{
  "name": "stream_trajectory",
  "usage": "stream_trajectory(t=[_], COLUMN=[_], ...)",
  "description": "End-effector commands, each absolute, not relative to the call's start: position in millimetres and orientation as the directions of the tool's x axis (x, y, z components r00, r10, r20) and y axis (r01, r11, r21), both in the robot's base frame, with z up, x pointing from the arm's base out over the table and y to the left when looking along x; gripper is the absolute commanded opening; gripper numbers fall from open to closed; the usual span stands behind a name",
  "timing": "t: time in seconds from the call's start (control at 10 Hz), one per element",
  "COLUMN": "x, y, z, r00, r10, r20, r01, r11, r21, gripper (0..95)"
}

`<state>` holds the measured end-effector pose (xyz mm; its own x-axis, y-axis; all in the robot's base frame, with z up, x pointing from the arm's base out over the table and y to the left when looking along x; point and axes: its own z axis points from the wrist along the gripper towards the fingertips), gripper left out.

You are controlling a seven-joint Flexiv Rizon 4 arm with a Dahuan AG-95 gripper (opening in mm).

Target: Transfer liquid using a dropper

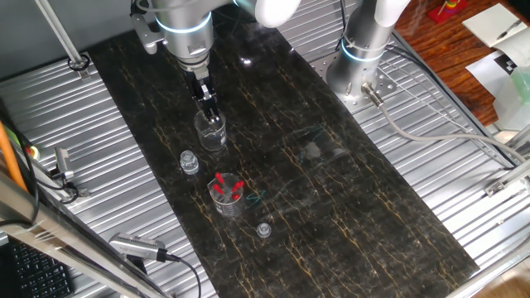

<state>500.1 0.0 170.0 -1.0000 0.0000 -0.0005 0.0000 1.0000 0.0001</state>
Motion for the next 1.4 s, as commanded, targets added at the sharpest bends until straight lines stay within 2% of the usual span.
stream_trajectory(t=[0.1, 1.4], x=[500.0, 499.6], y=[0.0, 0.2], z=[170.0, 170.1], r00=[-0.988, -0.987], r10=[-0.153, -0.162], r20=[0.003, 0.009], r01=[-0.153, -0.162], r11=[0.988, 0.987], r21=[0.029, 0.023], gripper=[0.0, 0.0])
